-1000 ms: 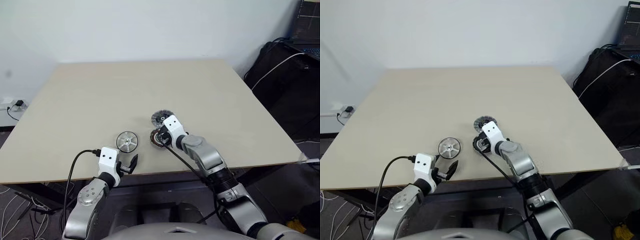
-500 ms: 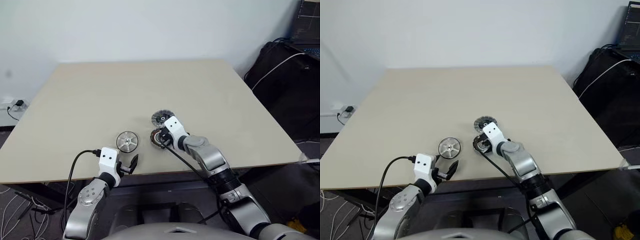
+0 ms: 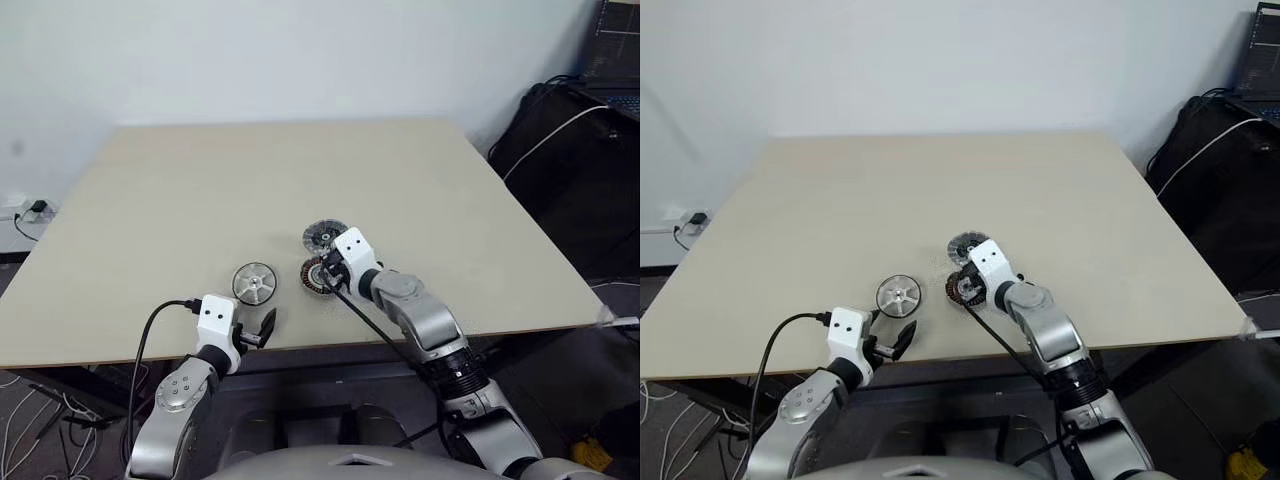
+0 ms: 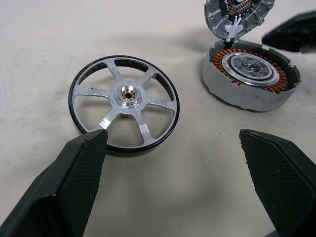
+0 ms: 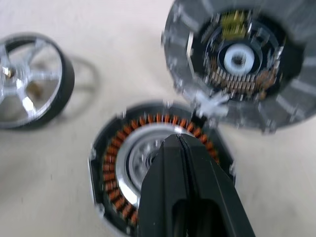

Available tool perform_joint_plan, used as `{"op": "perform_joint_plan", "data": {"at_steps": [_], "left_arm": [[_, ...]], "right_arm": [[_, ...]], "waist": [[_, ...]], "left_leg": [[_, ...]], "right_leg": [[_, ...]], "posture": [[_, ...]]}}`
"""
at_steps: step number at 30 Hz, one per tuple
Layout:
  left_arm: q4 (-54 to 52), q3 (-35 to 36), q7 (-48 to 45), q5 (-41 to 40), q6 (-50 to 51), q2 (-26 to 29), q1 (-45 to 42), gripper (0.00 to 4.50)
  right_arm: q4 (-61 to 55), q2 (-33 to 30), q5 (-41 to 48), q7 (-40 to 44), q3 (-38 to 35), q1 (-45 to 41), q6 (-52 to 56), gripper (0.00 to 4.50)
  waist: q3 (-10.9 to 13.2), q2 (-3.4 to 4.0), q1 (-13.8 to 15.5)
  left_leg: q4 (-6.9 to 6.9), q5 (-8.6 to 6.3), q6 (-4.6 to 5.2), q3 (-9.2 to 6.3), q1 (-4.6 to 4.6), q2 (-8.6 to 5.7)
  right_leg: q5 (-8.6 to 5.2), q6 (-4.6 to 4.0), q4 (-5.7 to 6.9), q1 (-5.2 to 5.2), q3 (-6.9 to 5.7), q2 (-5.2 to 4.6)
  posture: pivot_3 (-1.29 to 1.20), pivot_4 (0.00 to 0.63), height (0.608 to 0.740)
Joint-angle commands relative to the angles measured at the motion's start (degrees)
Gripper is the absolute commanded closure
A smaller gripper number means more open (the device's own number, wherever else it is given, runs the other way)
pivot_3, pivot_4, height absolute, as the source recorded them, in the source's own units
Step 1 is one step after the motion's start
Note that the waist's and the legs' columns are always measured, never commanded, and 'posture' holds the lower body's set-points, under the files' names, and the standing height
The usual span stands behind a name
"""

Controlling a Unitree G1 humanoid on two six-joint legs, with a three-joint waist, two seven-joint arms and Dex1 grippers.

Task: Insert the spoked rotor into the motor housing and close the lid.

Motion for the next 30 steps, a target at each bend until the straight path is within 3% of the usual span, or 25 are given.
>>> {"op": "perform_joint_plan", "data": {"at_steps": [1,10,22,26,30], "left_arm": [[-1.1,0.0,0.0,-0.3,-1.0,-0.1,-0.4,0.0],[-1.6,0.4,0.3,-0.4,-1.1,-0.2,0.2,0.0],[-1.6,0.4,0.3,-0.4,-1.1,-0.3,0.3,0.0],[-1.4,1.1,0.4,-1.5,-1.8,-1.4,0.0,0.0],[-1.6,1.7,0.3,-1.7,-1.7,-1.5,0.2,0.0]], "right_arm": [[1.0,1.1,-0.1,-1.1,-1.0,-2.2,-2.0,4.47],[1.5,-1.8,-0.1,3.8,3.6,0.5,1.8,4.47],[0.5,-2.4,0.0,4.4,3.9,1.0,3.0,4.47],[-4.4,-2.0,1.0,1.3,-2.0,-0.1,0.8,4.47],[-3.2,-1.0,0.5,0.1,-1.9,-0.5,0.1,4.47]], "waist": [[0.0,0.0,0.0],[0.0,0.01,0.0],[0.0,-0.01,0.0],[0.1,0.03,0.1],[0.1,0.01,0.1]], "left_leg": [[0.0,0.0,0.0,0.0,0.0,0.0],[-0.01,0.0,0.0,0.0,0.0,-0.01],[-0.01,0.0,0.0,-0.01,0.03,0.01],[-0.01,0.0,0.0,-0.01,0.01,0.0],[-0.04,0.0,0.0,-0.03,0.0,0.0]], "right_leg": [[0.0,0.0,0.0,0.0,0.0,0.0],[0.0,-0.01,0.0,0.01,0.0,0.0],[-0.01,-0.01,0.0,0.02,0.0,-0.01],[-0.01,-0.01,0.0,0.0,-0.01,-0.02],[-0.01,-0.02,-0.02,-0.01,-0.02,-0.01]], "posture": [[0.0,0.0,0.74],[0.0,0.0,0.74],[0.0,0.0,0.74],[0.0,0.0,0.74],[0.0,0.0,0.74]]}}
